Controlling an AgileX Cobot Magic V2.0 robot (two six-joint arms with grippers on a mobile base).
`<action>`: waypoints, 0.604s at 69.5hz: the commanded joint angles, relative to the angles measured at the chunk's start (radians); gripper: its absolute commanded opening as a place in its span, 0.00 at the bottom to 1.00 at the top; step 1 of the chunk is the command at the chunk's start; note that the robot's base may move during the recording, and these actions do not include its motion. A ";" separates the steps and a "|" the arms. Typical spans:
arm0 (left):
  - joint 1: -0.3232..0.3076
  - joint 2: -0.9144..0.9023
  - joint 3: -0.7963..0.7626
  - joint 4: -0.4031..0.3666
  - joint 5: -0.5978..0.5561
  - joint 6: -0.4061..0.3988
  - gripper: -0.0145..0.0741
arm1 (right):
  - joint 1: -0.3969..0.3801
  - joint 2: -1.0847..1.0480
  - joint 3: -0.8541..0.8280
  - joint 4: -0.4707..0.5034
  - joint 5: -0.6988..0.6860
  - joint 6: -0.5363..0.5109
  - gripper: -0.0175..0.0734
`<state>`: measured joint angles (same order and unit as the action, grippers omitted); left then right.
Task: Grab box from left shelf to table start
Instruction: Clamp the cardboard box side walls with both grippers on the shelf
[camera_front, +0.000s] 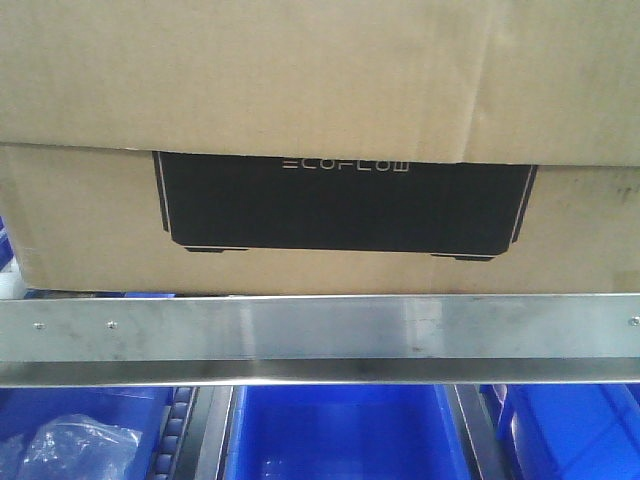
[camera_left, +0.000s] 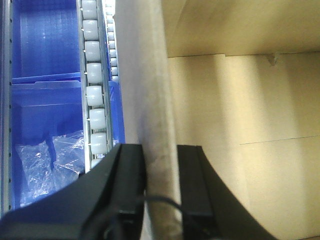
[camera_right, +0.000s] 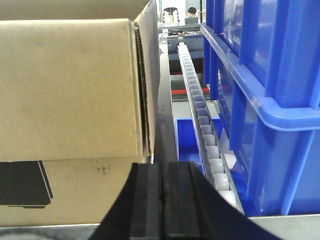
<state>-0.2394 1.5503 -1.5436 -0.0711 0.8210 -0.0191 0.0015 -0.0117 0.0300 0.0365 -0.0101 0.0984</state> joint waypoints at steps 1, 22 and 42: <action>-0.007 -0.028 -0.026 -0.065 -0.049 0.008 0.06 | -0.004 -0.013 -0.019 -0.007 -0.088 -0.003 0.25; -0.007 -0.028 -0.026 -0.065 -0.039 0.008 0.06 | -0.004 0.019 -0.252 0.025 0.120 -0.004 0.25; -0.007 -0.028 -0.026 -0.065 -0.039 0.008 0.06 | -0.004 0.302 -0.635 0.025 0.407 -0.004 0.64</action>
<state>-0.2394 1.5503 -1.5436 -0.0704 0.8195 -0.0191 0.0015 0.1967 -0.4831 0.0614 0.3839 0.0984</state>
